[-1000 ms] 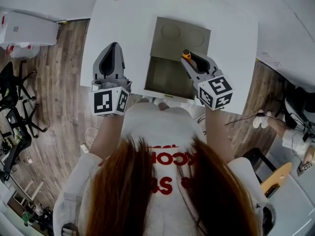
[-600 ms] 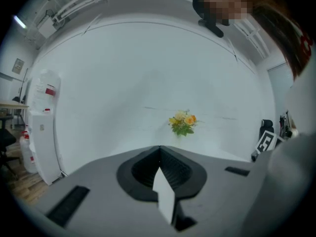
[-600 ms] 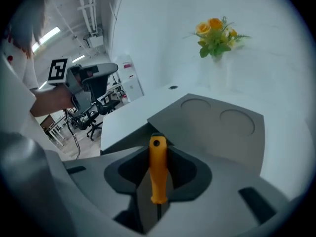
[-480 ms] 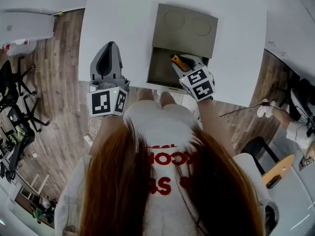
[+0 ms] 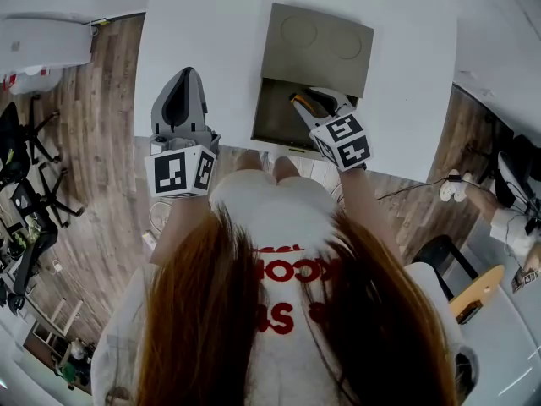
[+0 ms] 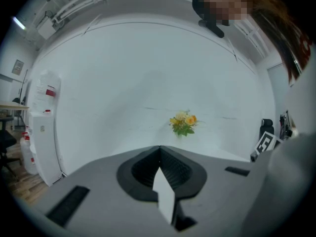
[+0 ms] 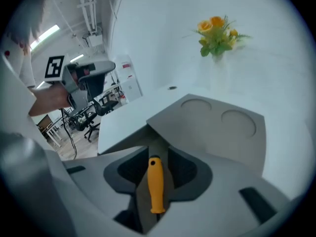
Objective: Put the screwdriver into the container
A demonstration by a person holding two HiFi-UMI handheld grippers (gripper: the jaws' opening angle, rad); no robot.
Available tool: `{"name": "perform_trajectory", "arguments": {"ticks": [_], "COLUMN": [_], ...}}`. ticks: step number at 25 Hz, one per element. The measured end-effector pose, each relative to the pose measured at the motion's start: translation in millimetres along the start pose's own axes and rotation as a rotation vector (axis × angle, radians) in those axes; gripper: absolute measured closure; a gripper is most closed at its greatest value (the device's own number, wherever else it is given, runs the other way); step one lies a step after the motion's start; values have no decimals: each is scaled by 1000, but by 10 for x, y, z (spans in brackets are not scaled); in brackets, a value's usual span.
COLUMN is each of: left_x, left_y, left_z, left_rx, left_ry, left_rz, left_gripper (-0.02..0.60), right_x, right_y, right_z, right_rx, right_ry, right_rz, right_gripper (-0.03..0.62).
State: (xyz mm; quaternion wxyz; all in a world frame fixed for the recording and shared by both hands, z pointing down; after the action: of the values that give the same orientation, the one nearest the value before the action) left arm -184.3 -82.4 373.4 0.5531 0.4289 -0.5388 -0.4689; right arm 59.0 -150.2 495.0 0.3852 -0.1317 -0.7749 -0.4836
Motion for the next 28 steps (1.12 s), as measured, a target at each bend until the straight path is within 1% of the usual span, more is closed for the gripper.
{"name": "perform_trajectory", "arguments": {"ticks": [2, 4, 5, 9, 12, 15, 19, 22, 25, 28], "left_x": [16, 35, 46, 128, 181, 254, 262, 254, 267, 255], "left_y": [-65, -156, -202, -387, -505, -593, -686, -720, -716, -729], "left_z": [-42, -100, -124, -167, -189, -189, -208, -256, -320, -359], "left_rx": [34, 70, 78, 86, 98, 96, 104, 105, 101, 102], "left_ry": [13, 36, 44, 57, 70, 94, 124, 143, 160, 171], "left_rz": [-21, -47, -62, -124, -160, -173, -191, -203, -205, -209], "left_gripper": [575, 575, 575, 575, 575, 575, 575, 575, 575, 575], "right_x": [-182, -411, -537, -1044, -1353, -1568, -1751, -1832, -1866, -1912], "right_y": [-163, -346, -437, -780, -925, -993, -954, -876, -802, -783], "right_z": [-64, -140, -179, -299, -313, -306, -250, -230, -233, -213], "right_rx": [12, 8, 3, -29, -50, -37, -5, 58, 121, 119], "right_ry": [24, 70, 98, 210, 275, 322, 379, 385, 385, 415], "right_rz": [-91, -196, -252, -477, -603, -708, -795, -835, -861, -860], "right_gripper": [507, 559, 571, 588, 589, 589, 589, 589, 589, 589]}}
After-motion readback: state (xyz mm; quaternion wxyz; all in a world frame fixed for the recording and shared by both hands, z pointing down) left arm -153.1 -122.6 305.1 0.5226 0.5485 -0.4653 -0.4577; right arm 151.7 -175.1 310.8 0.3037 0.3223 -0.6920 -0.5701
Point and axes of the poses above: the fingertips, and each gripper's own axes: x forward along the fingers, z to its left, y out of its underside, the point moved 8 cm from there along -x, backward along the fingers, and after that the axes turned 2 degrees about z, right-handed, at the moved point
